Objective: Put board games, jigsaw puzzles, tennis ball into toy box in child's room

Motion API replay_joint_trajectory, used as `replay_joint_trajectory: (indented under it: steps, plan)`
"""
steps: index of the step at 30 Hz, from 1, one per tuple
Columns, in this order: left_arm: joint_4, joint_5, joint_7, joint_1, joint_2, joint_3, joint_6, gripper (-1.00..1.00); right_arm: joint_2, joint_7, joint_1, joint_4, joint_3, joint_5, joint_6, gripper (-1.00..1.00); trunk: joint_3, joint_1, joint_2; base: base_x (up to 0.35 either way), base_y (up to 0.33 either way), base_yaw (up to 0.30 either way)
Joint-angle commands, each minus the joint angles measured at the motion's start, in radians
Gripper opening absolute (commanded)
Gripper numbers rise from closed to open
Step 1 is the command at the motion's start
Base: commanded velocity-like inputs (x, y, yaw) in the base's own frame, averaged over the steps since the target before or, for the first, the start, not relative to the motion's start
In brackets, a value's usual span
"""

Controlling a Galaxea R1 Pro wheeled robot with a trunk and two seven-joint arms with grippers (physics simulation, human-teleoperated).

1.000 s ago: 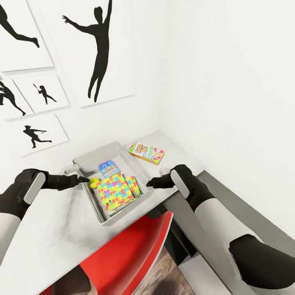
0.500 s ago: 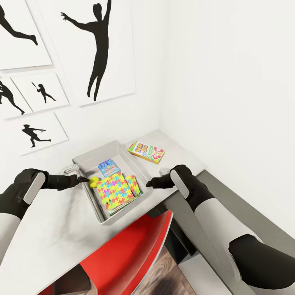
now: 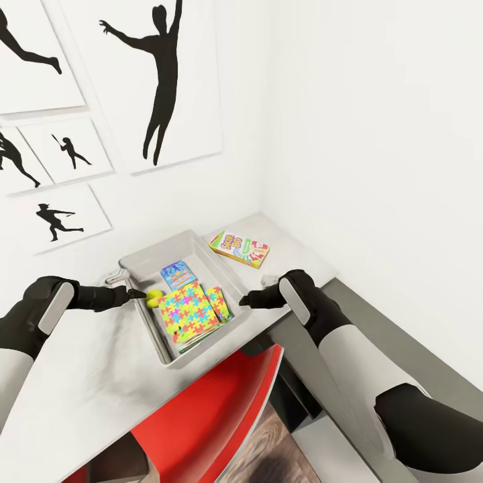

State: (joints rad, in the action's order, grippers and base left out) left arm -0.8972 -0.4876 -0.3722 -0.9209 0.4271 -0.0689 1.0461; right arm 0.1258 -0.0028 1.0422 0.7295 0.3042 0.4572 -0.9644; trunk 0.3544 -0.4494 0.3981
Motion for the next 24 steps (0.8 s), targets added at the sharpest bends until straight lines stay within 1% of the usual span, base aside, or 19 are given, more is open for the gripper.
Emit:
replay_joint_trajectory:
  steps: [1, 24]
  plan:
    - [0.000, 0.009, -0.010, -0.001, 0.001, -0.002, 0.001, 1.00, 0.000, 0.000, 0.001, 0.001, 0.001, 0.000, -0.004, 1.00, 0.002, -0.001, 0.002, 0.000, 0.000, 0.000]
    - [0.000, 0.009, -0.010, -0.001, 0.001, -0.002, 0.001, 1.00, -0.002, 0.001, 0.001, 0.002, 0.001, 0.000, -0.005, 1.00, 0.002, -0.001, 0.002, 0.000, 0.000, 0.000]
